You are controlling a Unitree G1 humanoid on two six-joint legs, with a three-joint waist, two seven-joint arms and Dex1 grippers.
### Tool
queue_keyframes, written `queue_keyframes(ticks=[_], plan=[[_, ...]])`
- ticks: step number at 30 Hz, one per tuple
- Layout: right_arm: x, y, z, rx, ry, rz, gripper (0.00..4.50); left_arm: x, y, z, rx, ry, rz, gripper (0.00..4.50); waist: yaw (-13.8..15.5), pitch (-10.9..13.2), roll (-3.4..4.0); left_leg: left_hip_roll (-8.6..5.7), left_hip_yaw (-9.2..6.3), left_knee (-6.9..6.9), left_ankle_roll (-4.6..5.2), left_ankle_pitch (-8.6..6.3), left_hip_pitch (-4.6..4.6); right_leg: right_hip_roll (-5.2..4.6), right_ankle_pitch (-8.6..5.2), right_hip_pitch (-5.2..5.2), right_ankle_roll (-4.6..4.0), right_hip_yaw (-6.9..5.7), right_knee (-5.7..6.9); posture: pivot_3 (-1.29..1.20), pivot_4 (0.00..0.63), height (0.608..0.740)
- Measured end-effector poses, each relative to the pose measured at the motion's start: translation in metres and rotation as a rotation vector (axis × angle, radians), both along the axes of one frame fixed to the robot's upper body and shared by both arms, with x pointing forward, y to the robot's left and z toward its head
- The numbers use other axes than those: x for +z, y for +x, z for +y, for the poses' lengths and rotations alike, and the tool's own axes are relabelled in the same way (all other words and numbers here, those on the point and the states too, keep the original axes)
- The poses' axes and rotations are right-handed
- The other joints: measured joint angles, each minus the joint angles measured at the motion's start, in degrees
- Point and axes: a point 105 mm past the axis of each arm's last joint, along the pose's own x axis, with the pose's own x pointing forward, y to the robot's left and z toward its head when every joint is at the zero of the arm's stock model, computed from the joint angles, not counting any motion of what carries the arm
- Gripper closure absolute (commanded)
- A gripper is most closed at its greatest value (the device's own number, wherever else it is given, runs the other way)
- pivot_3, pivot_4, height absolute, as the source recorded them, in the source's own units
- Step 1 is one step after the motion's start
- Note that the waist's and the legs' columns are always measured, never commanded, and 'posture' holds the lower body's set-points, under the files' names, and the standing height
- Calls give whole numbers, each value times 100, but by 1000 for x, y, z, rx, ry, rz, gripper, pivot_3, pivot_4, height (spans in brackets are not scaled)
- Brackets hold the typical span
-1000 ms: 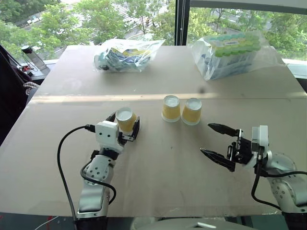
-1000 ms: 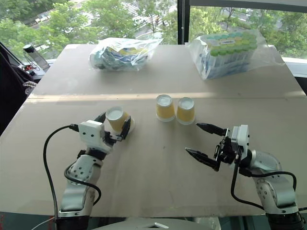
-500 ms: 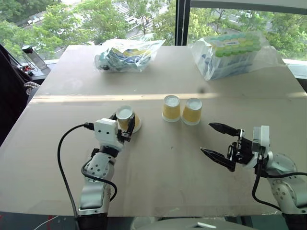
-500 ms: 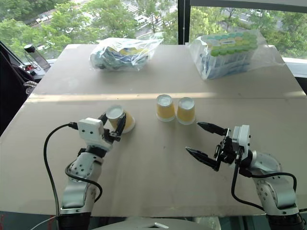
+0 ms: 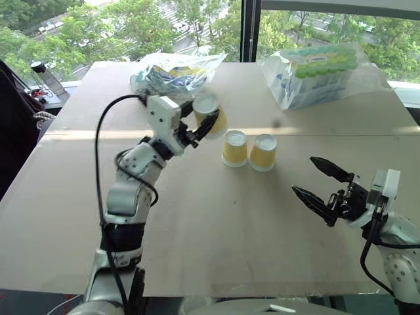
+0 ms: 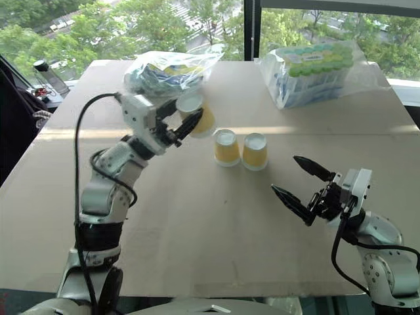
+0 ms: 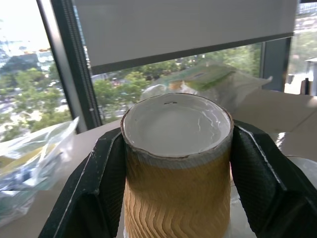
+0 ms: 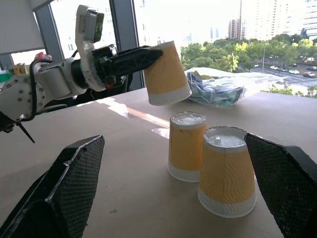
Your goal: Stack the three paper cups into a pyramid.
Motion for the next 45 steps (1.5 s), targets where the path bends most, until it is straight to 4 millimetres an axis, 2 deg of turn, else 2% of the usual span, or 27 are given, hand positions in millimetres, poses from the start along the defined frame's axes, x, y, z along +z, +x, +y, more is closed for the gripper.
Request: queue_keyframes(ticks=[1, 3, 9, 12, 19, 24, 37, 39, 40, 41, 42, 45], plan=[[1, 0, -1, -12, 8, -5, 0, 11, 4, -10, -40, 7, -20, 1909, -33, 0, 0, -2, 4, 5, 0, 0, -1, -2, 0, 2, 1, 4, 1, 0, 150, 740], [1, -1, -3, -33, 11, -3, 0, 20, 4, -23, -98, 11, -38, 1909, -86, -1, 1, -15, 6, 5, 1, 0, 3, -4, 2, 3, 4, 28, 0, 0, 150, 740], [-3, -2, -8, -82, 3, 1, 0, -2, 3, -53, -258, 100, 49, 1909, -151, 0, 1, -18, -1, 4, 1, 0, 1, -3, 2, -7, 5, 29, 7, 0, 150, 740], [0, -3, -7, -90, 2, -9, 0, -1, 1, -59, -298, 128, 51, 1909, -152, 0, 0, -18, -1, 6, 1, 0, 1, -4, 3, -7, 6, 30, 7, 0, 150, 740], [5, -3, -7, -115, 8, -23, 0, -2, 3, -52, -279, 183, 60, 1909, -149, 0, 0, -18, -1, 8, 1, 0, 0, -4, 4, -11, 7, 30, 7, 0, 150, 740], [6, -3, -7, -115, 11, -27, 0, -11, 0, -42, -262, 202, 89, 1909, -149, 0, 0, -18, -1, 10, 1, 0, -1, -4, 4, -11, 7, 30, 7, 0, 150, 740], [9, -2, -6, -104, 17, -31, 0, -13, -2, -42, -251, 190, 106, 1909, -131, 0, 0, -19, -2, 19, 1, -1, -1, -4, 5, -10, 9, 30, 10, 0, 150, 740], [10, -2, -6, -106, 17, -34, 0, -12, -1, -42, -247, 185, 106, 1036, -131, 0, 0, -19, -2, 20, 1, -1, -2, -4, 5, -10, 10, 29, 10, 0, 150, 740], [11, -2, -5, -107, 18, -36, 0, -12, -1, -43, -248, 181, 107, 780, -130, 0, 0, -19, -2, 20, 1, -1, -2, -4, 5, -10, 10, 29, 10, 0, 150, 740], [12, -2, -5, -109, 19, -37, 0, -12, -1, -44, -249, 177, 107, 262, -130, 0, 0, -19, -2, 20, 1, 0, -2, -4, 5, -9, 10, 30, 10, 0, 150, 740], [12, -1, -5, -111, 20, -36, 0, -13, -1, -44, -248, 170, 109, 102, -130, 0, 0, -19, -2, 21, 1, -1, -2, -4, 5, -9, 10, 30, 10, 0, 150, 740], [12, -1, -5, -111, 20, -36, 0, -12, 0, -42, -236, 142, 107, 102, -130, 0, 0, -19, -2, 22, 1, 0, -2, -4, 5, -10, 10, 29, 10, 0, 150, 740]])
